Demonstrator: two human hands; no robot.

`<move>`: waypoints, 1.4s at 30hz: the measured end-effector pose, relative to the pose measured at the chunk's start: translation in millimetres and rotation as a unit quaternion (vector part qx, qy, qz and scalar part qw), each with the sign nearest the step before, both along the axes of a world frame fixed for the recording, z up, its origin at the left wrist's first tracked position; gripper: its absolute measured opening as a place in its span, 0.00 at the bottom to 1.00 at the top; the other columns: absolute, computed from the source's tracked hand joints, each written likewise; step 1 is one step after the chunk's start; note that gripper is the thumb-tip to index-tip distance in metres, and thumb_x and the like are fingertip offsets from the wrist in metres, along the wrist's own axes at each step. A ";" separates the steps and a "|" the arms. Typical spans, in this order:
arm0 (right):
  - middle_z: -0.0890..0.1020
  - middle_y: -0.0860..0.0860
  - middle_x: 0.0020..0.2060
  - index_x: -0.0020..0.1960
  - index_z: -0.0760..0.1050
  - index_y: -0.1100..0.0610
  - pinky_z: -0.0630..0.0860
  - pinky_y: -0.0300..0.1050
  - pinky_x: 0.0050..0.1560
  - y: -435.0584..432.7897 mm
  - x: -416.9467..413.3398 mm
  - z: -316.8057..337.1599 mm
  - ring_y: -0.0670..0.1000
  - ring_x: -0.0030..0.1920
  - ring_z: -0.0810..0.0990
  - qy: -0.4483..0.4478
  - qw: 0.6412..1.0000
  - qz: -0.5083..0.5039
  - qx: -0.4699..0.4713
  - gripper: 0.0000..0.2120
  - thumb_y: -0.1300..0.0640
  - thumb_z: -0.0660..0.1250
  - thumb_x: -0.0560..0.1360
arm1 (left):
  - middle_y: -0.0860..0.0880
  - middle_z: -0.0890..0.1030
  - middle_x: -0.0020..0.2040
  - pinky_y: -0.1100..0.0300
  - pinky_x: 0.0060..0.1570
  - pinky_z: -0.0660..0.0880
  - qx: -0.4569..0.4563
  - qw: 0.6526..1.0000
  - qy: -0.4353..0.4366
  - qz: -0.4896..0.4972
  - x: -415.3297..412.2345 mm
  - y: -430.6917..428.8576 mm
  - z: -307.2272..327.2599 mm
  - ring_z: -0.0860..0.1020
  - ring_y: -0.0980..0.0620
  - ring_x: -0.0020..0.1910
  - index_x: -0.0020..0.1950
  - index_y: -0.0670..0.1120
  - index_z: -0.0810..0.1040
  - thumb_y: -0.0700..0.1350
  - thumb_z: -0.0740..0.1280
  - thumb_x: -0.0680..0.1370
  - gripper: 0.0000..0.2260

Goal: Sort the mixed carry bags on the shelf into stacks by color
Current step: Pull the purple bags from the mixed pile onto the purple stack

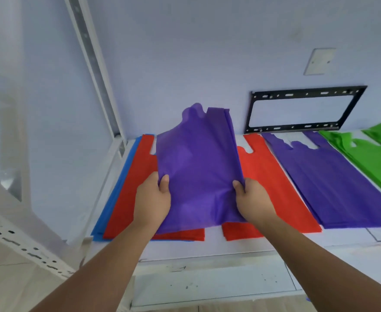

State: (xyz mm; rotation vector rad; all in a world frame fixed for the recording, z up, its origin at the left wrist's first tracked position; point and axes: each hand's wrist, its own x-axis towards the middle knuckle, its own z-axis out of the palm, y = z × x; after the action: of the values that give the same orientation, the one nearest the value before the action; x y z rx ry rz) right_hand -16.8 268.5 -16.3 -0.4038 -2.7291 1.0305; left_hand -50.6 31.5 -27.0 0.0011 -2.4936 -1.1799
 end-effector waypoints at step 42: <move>0.87 0.55 0.37 0.43 0.83 0.61 0.83 0.57 0.48 458.1 -24.6 -2.1 0.56 0.39 0.86 -0.118 0.966 -0.040 -0.225 0.13 0.53 0.66 0.78 | 0.47 0.72 0.31 0.65 0.26 0.64 0.026 0.995 -0.080 -0.062 -30.1 434.2 -7.6 0.69 0.52 0.28 0.35 0.42 0.69 0.50 0.61 0.83 0.18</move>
State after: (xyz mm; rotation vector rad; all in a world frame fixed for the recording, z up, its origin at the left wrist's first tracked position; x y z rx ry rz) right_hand -41.4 726.6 -18.4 -0.7437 -2.6243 1.6807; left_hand -80.7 465.7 -34.5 -0.0489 -2.6328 -1.3447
